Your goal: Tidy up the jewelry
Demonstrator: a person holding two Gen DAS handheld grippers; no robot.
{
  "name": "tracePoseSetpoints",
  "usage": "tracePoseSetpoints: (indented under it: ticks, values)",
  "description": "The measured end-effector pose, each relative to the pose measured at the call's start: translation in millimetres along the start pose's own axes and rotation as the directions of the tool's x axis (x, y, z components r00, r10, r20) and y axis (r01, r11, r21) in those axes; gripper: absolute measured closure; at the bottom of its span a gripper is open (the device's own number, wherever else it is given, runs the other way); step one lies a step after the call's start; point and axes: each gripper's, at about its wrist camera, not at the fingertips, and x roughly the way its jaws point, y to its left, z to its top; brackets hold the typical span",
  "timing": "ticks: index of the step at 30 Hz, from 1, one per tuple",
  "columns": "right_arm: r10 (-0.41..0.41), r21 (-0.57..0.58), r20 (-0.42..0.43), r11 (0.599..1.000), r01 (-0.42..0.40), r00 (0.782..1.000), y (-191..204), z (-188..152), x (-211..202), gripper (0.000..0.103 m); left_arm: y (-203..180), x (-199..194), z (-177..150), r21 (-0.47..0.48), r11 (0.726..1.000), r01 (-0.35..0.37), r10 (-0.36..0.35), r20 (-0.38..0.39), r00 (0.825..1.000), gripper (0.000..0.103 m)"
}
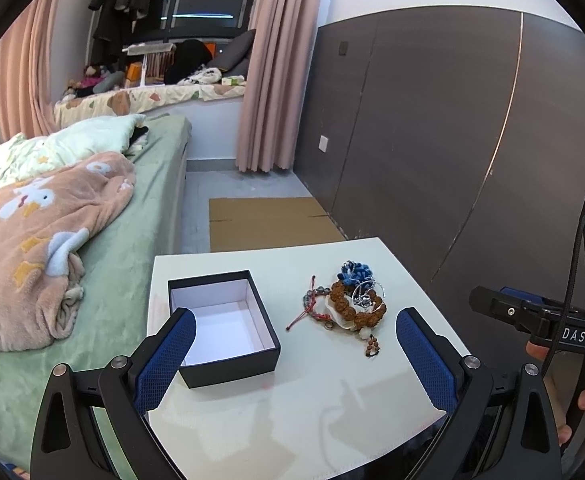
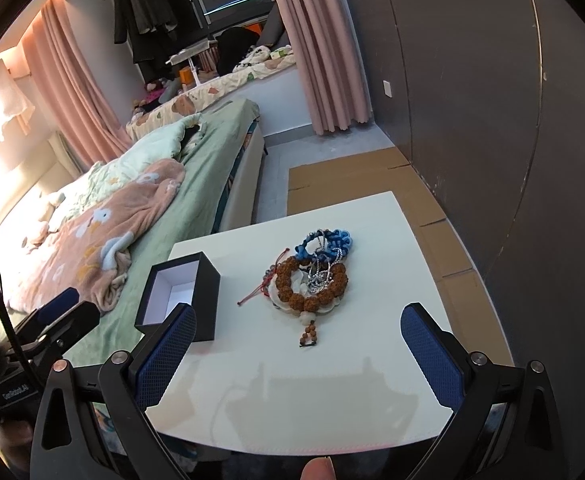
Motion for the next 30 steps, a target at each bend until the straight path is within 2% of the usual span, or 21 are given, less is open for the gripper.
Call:
tracePoseSetpoints:
  ticks: [30]
  values:
    - [0.000, -0.004, 0.007, 1.000, 0.000, 1.000, 2.5, -1.9, -2.8, 0.000, 0.8, -4.7, -0.7, 0.003, 1.000, -0.005, 0.004, 0.026, 1.000, 0.003]
